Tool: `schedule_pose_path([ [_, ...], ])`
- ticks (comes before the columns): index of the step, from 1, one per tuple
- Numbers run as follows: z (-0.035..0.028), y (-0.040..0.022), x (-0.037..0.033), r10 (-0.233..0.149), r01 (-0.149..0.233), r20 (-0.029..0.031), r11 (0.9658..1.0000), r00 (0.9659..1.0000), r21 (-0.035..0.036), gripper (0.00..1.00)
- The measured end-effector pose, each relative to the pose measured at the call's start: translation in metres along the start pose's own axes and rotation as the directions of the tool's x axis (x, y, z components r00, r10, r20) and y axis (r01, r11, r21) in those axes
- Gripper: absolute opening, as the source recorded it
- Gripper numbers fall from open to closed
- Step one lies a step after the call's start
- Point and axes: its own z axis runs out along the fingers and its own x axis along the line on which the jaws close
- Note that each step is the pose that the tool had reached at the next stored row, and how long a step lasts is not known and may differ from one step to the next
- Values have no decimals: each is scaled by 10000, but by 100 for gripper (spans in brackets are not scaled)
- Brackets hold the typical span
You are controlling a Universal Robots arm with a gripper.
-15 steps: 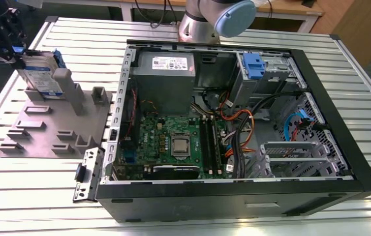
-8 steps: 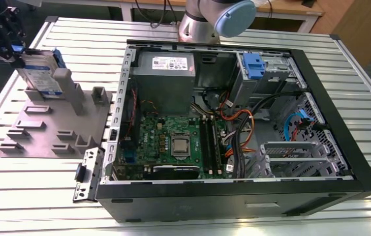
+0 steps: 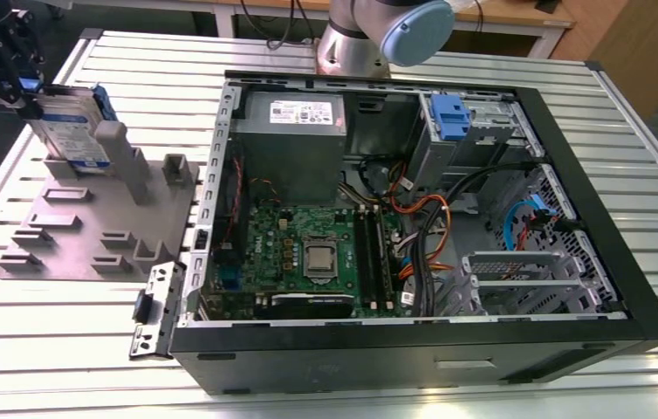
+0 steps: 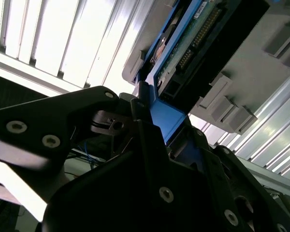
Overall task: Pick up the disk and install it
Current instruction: 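Pick up the disk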
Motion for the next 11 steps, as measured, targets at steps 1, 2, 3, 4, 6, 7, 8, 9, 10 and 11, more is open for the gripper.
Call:
schedule_pose_path([
  [1, -1, 0, 0, 0, 0, 0, 10000, 10000, 0, 36],
  [2, -1, 0, 0, 0, 0, 0, 10000, 10000, -1, 36],
  [3, -2, 0, 0, 1, -1, 0, 10000, 10000, 0, 36],
  [4, -5, 0, 0, 0, 0, -1, 10000, 10000, -2, 36],
  [6, -17, 0, 0, 0, 0, -2, 10000, 10000, -4, 36],
  [7, -18, 0, 0, 0, 0, 0, 10000, 10000, 0, 36],
  [8, -26, 0, 0, 0, 0, 0, 10000, 10000, -1, 36],
  [9, -33, 0, 0, 0, 0, 0, 10000, 10000, -1, 36],
  [10, -35, 0, 0, 0, 0, 0, 10000, 10000, -1, 36],
  [11, -36, 0, -1, 0, 0, -1, 10000, 10000, -1, 36],
])
